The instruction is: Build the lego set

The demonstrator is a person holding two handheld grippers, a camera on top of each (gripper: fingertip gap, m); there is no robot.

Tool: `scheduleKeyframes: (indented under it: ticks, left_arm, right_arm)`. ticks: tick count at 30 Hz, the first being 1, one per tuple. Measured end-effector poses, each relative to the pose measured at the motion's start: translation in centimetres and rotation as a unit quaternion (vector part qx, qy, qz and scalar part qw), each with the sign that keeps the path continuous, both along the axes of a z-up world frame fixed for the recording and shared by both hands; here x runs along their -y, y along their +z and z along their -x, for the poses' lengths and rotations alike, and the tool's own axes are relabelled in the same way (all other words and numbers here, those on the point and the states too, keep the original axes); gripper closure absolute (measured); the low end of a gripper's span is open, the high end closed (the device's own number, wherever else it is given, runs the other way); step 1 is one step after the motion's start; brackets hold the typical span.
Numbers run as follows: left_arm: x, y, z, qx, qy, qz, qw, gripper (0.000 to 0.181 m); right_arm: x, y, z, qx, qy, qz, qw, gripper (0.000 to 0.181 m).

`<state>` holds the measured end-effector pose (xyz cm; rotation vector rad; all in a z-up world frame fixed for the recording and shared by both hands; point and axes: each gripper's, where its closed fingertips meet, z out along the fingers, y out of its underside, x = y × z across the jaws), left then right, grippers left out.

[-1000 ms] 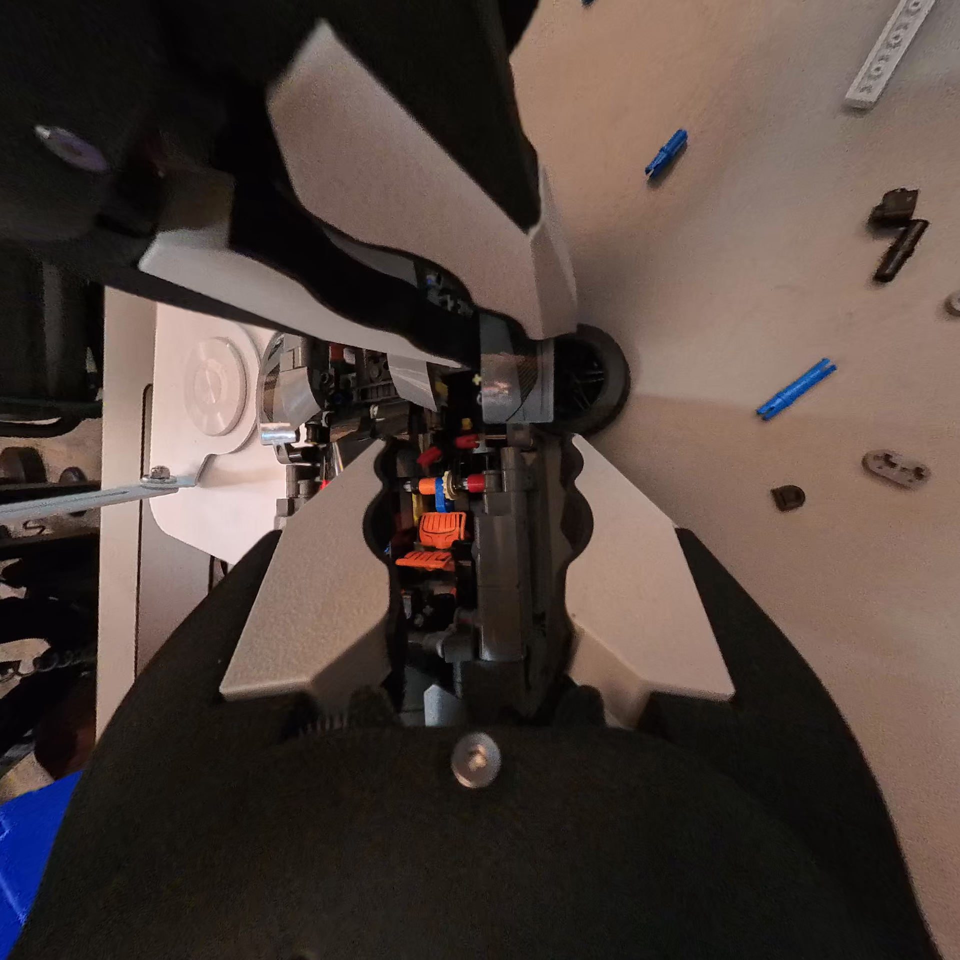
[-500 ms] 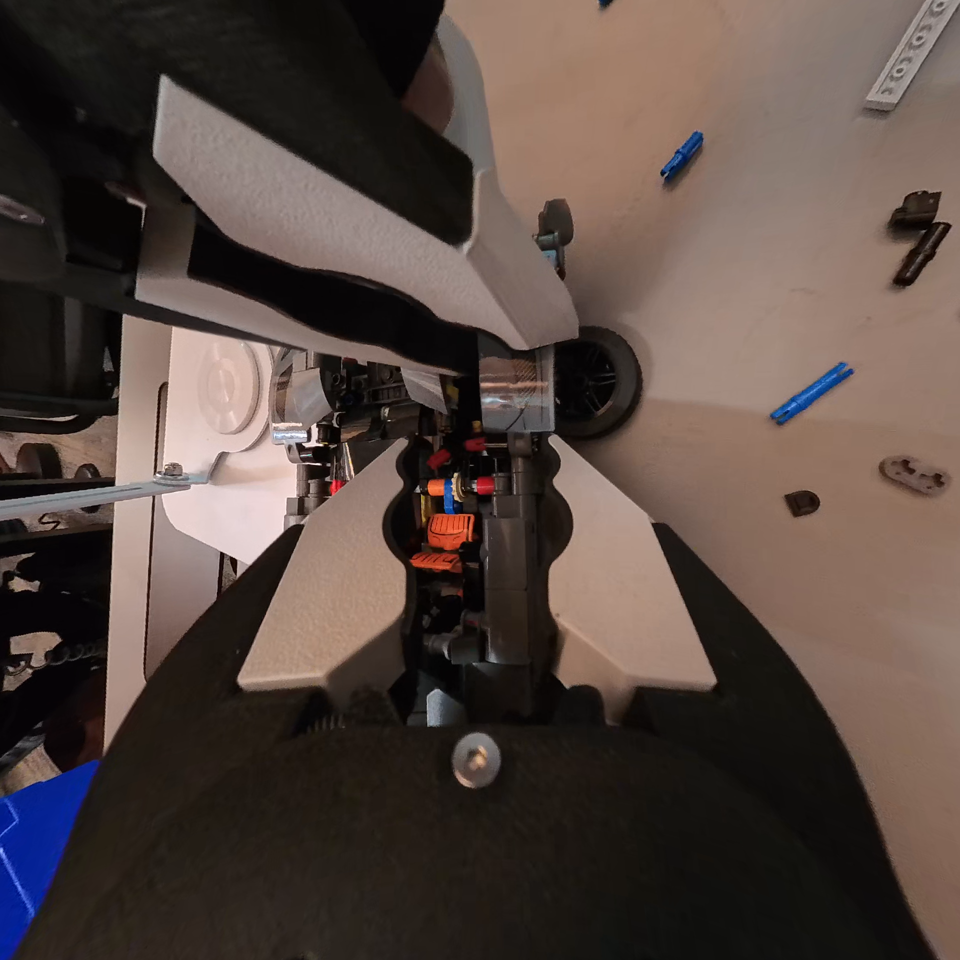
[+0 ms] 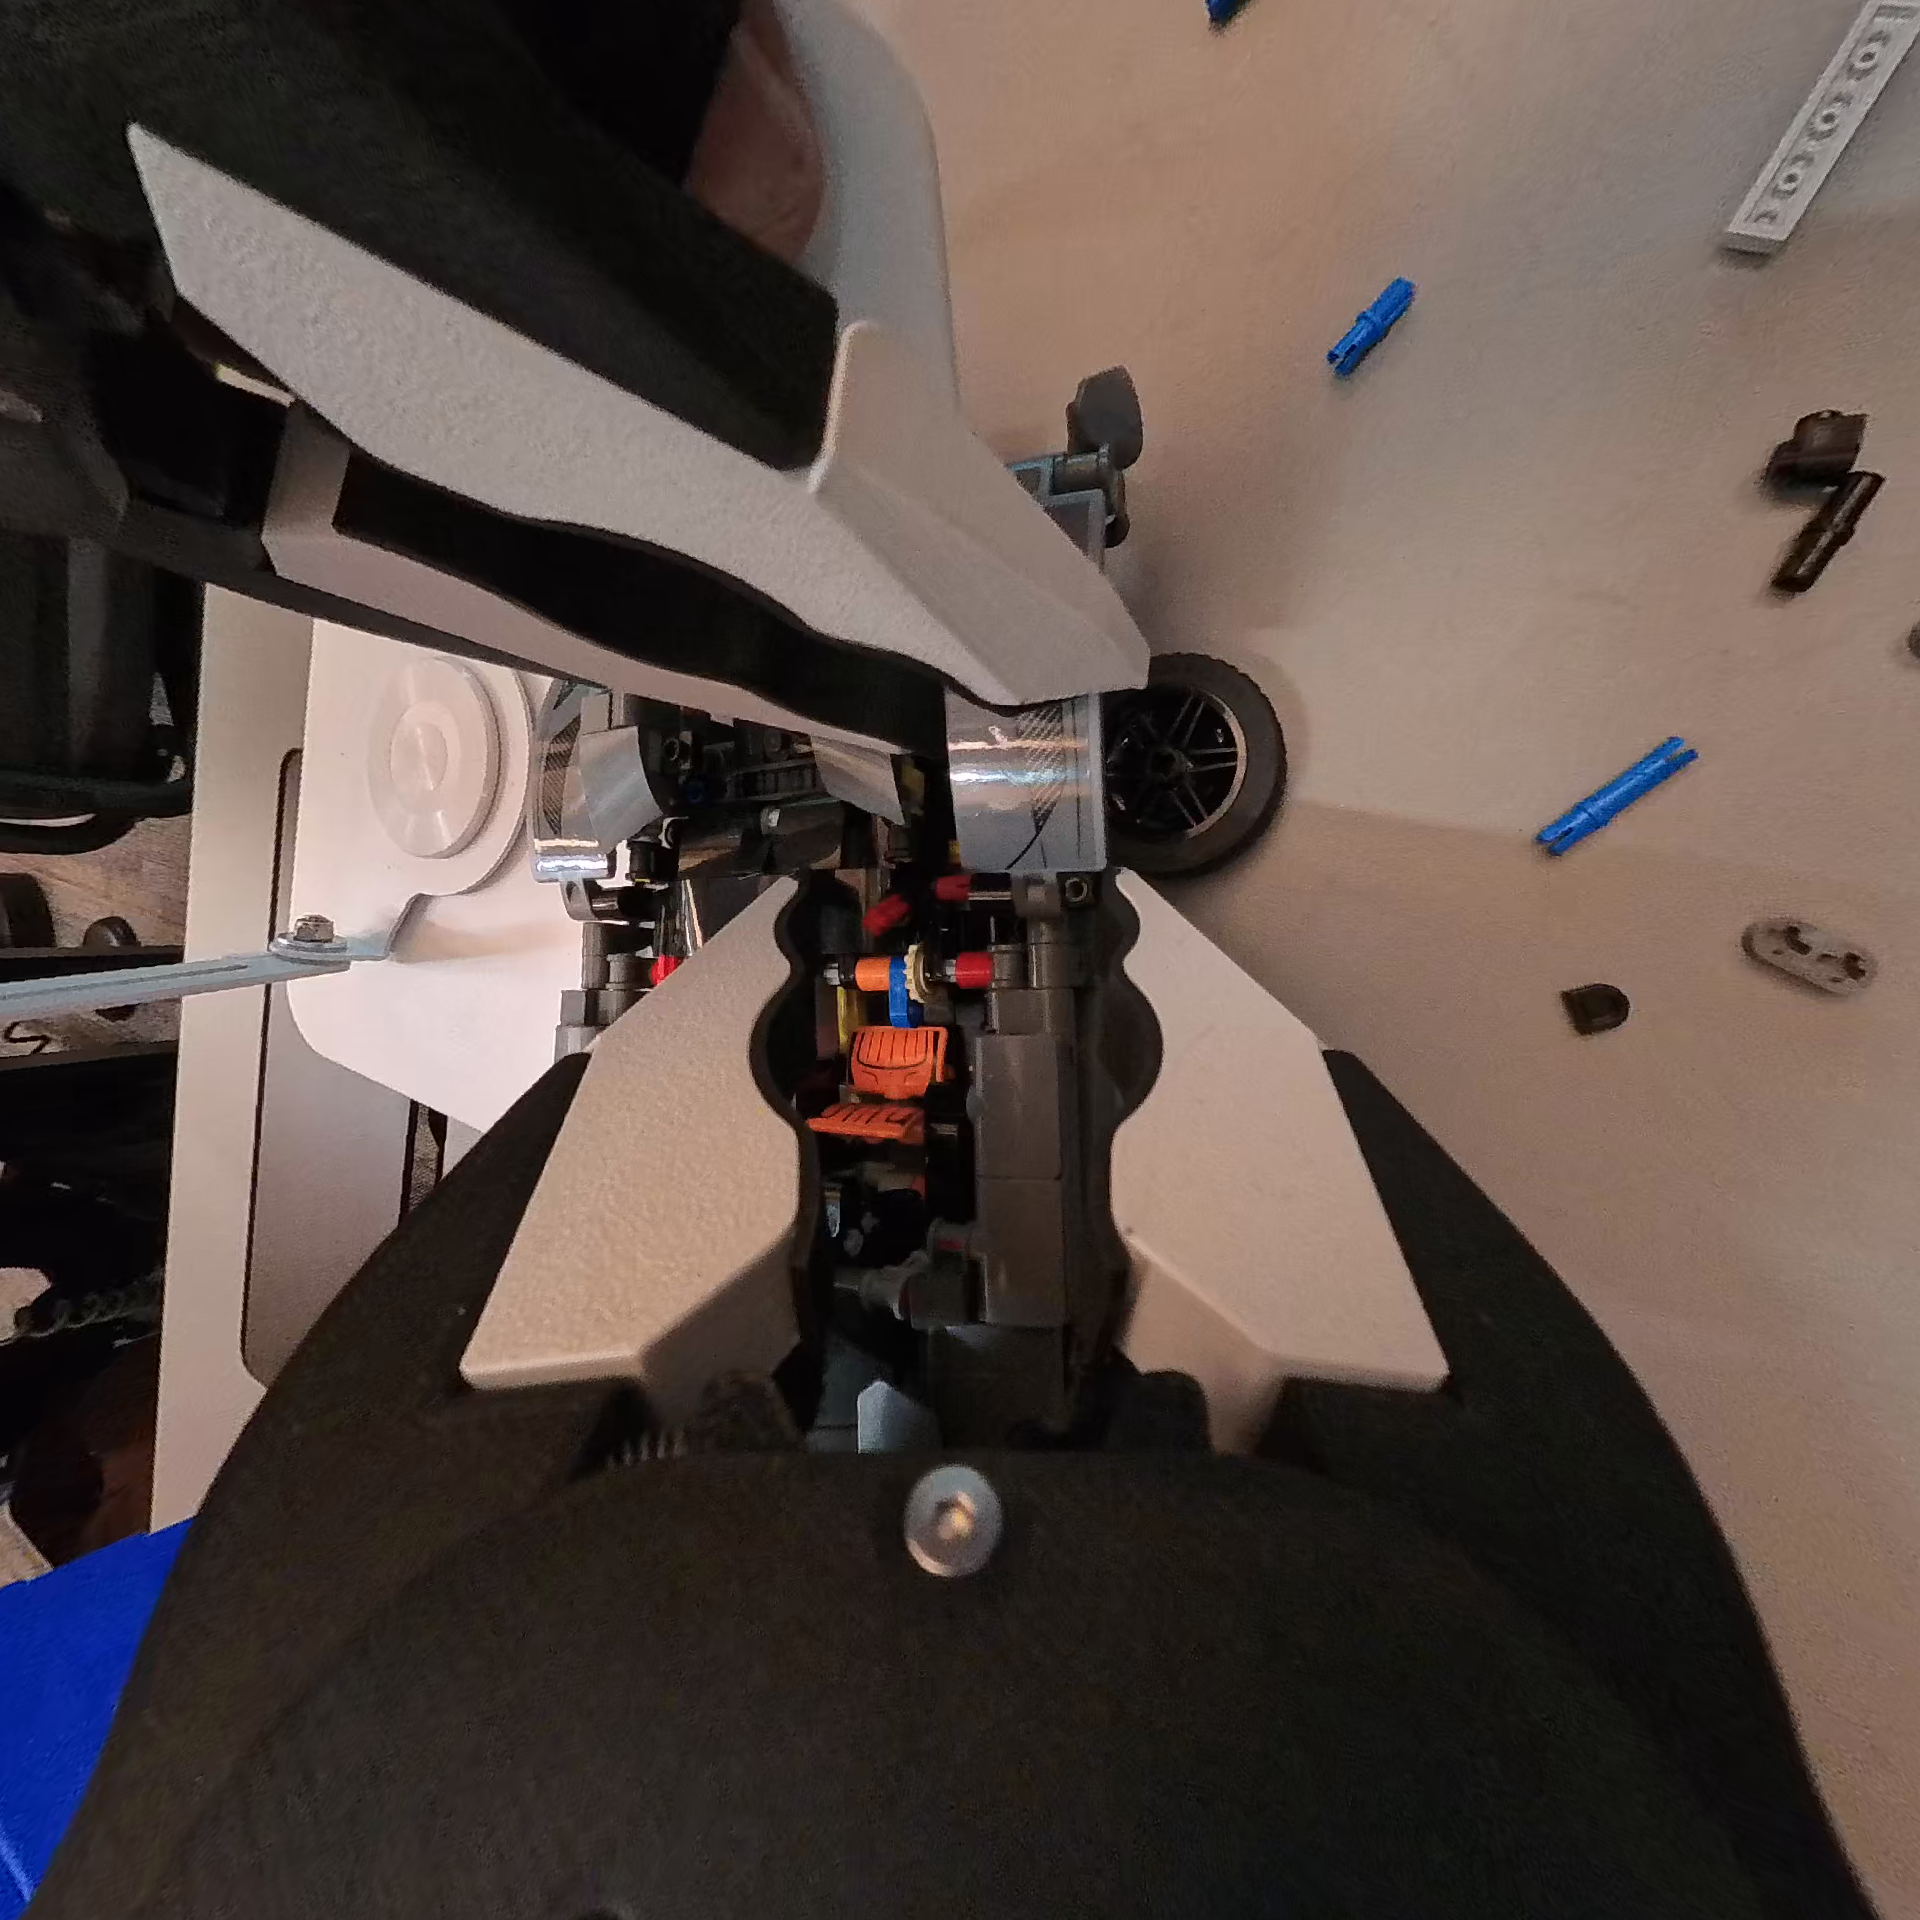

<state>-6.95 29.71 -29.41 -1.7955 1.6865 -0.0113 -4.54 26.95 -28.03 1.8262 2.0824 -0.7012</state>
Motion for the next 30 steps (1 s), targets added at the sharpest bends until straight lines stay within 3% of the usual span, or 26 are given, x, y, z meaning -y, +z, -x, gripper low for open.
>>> scheduleKeyframes:
  ticks: [23, 30]
  left_arm:
    - [-0.11, 0.12, 0.02, -0.009, -0.003, -0.02, 1.0, 0.146]
    - [0.04, 0.12, -0.04, -0.016, -0.012, -0.023, 1.0, 0.148]
  right_arm:
    - [-0.5, 0.62, 0.4, -0.012, -0.099, 0.048, 0.994, 0.164]
    - [-0.45, 0.55, 0.41, -0.014, -0.094, 0.039, 0.995, 0.164]
